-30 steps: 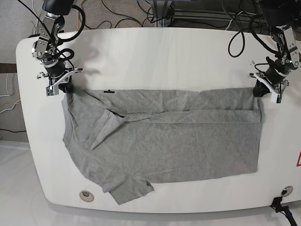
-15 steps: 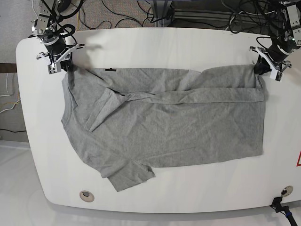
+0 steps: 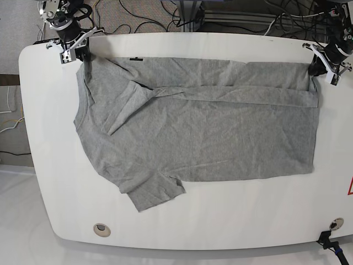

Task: Fold the T-shirt properly
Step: 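Drag the shirt by its folded edge toward the robot with both grippers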

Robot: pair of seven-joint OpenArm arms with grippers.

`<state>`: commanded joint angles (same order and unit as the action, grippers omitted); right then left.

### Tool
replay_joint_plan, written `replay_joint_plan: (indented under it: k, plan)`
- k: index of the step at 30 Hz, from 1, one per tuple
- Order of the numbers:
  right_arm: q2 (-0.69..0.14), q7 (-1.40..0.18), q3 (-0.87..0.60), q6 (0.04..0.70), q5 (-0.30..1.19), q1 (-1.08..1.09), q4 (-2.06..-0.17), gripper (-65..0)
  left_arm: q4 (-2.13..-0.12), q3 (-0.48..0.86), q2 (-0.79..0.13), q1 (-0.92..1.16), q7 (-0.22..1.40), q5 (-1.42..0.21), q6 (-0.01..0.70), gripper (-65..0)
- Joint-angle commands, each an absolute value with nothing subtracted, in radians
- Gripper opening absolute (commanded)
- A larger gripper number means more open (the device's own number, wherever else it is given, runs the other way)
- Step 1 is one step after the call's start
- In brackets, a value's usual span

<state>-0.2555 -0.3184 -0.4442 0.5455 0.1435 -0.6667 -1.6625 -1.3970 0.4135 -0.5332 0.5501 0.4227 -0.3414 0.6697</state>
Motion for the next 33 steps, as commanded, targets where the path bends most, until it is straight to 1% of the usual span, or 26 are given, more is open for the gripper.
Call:
replay_joint_plan:
  k: [3,13,29,30,31,33]
  plan:
    - [-0.255,-0.318,-0.444,0.545,0.143,-0.685,-1.664,-65.0,-1.397,0.432,-0.541,0.575,0.423,-0.341,0.670,-65.0]
    - [-0.251,-0.320,-0.444,0.545,0.143,-0.769,-1.707,-65.0,-1.397,0.433,-0.542,0.659,0.427,-0.340,0.670,-65.0]
    - [-0.251,-0.320,-0.446,0.541,0.142,-0.760,-1.707,-65.0,-1.397,0.433,-0.544,0.671,0.429,-0.340,0.670,-65.0]
    - [-0.251,-0.320,-0.446,0.541,0.142,-0.760,-1.707,-65.0,-1.397,0.433,-0.544,0.671,0.429,-0.340,0.670,-57.8]
    - [-0.251,-0.320,-0.460,0.541,0.143,-0.760,-1.715,-65.0,-1.397,0.433,-0.544,0.671,0.429,-0.340,0.668,-46.5]
    - [-0.246,-0.320,-0.489,0.542,0.143,-0.760,-1.732,-58.1,-1.397,0.435,-0.544,0.671,0.427,-0.341,0.665,-31.3]
